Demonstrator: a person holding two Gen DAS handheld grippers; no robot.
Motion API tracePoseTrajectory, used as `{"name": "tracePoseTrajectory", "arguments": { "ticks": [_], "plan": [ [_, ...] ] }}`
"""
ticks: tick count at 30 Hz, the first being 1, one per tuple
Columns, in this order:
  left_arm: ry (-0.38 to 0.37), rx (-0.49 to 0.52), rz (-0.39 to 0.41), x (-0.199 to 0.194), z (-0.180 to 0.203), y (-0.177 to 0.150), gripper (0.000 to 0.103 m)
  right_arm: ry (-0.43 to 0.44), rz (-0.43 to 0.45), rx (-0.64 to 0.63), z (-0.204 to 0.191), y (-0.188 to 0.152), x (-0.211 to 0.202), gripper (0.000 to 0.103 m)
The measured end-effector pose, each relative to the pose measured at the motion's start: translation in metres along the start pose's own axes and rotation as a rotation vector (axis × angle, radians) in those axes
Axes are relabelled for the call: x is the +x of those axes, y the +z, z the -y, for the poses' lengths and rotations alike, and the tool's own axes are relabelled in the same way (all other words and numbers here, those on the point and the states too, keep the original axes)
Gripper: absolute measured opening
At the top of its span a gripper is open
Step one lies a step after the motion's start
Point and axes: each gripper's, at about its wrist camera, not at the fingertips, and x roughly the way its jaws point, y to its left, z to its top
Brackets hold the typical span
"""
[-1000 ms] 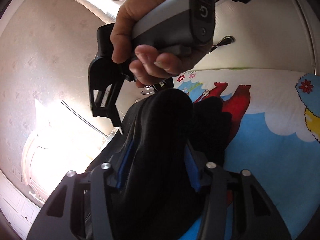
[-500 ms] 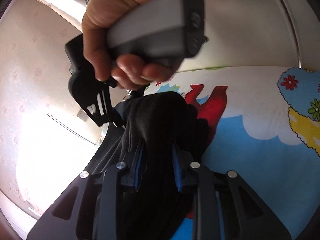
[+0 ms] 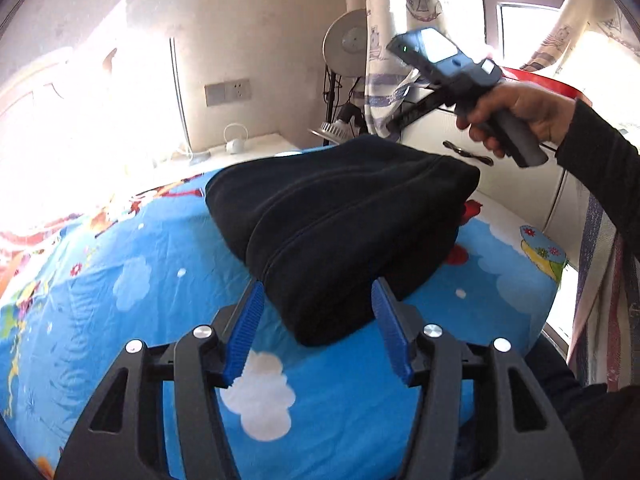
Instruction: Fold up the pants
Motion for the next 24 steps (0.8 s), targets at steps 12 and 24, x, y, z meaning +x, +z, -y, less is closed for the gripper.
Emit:
{"name": "tracePoseTrajectory", "arguments": {
  "ticks": [12, 24],
  "plan": [
    [0.017, 0.156, -0.113, 0.070, -0.005, -0.006, 0.015, 0.279, -0.074, -0.405, -0.209, 0.057, 0.040, 0.096],
    [0.103, 0.371, -0.083, 0.060, 0.050, -0.017, 0.001, 0.105, -0.013, -0.323, -0.223, 0.042, 0.076, 0.096]
  ]
}}
